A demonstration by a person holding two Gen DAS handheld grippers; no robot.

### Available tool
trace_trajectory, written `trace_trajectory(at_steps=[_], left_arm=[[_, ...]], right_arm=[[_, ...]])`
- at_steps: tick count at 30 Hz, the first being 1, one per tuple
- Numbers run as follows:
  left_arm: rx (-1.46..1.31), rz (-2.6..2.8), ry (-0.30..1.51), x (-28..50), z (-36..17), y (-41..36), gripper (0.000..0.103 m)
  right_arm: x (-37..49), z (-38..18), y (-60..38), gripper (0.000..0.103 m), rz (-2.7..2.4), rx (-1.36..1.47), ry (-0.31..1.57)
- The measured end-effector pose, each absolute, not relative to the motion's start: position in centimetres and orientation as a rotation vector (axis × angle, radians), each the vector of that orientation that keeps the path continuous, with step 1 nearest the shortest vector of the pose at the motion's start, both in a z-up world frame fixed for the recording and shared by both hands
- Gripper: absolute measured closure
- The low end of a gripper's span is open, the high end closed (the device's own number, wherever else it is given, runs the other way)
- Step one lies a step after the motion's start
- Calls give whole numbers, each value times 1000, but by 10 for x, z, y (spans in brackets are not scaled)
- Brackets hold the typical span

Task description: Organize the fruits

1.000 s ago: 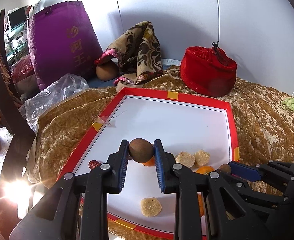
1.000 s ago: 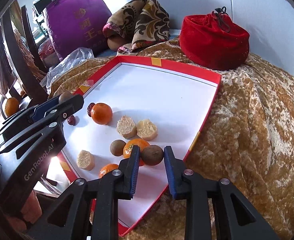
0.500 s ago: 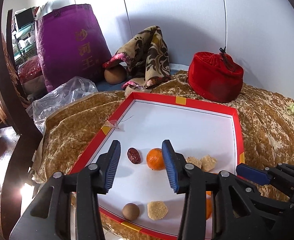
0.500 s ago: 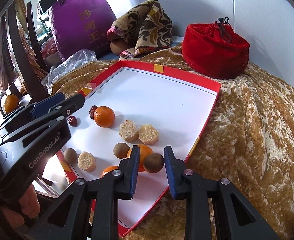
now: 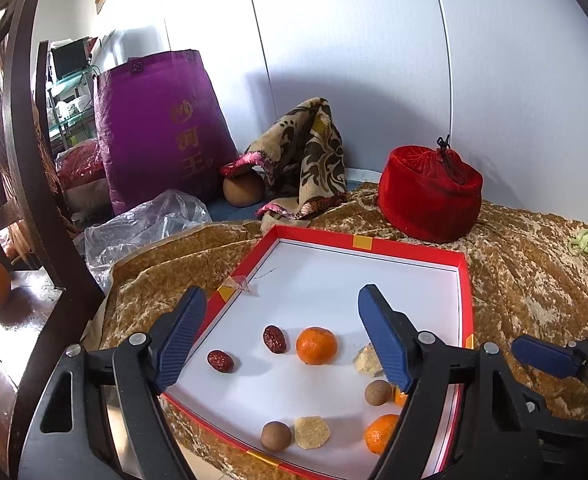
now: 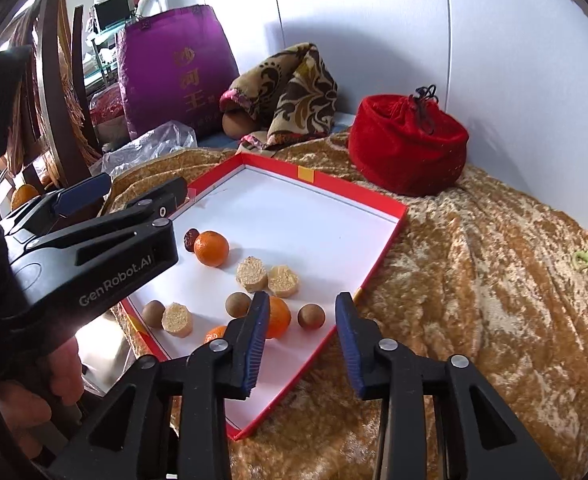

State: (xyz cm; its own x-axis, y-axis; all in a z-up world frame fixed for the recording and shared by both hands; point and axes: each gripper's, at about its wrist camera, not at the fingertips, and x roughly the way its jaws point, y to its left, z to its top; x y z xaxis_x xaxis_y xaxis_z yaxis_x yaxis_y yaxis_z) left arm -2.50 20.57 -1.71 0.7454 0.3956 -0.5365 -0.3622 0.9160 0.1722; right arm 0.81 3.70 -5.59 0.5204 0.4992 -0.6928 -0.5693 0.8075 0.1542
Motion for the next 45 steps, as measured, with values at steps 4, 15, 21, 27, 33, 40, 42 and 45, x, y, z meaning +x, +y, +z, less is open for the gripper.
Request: trace_trajectory(at_steps=[4, 15, 21, 27, 33, 40, 42, 45], left_arm=[[77, 429, 582, -34, -14, 200, 19], [86, 441, 574, -65, -8, 181, 15], [79, 474, 621, -82, -11, 178, 14], [105, 492, 626, -110, -10, 170, 14], [90, 491, 623, -144, 5, 167, 14], [75, 493, 590, -184, 34, 165, 13], [76, 490, 580, -193, 42, 164, 13], [83, 496, 566, -203, 51, 163, 11]], right_arm=[[1, -46, 29, 60, 636, -89, 766], [-20, -31, 6, 54, 603, -75, 711], [-35, -25, -4, 54, 594, -56, 698], [-58, -18, -15, 50, 592, -39, 667], [-86, -6, -28, 50, 595, -17, 624], [-128, 16, -45, 42, 590, 25, 538], [-140, 22, -46, 39, 582, 17, 498], [-156, 27, -50, 34, 584, 21, 456]])
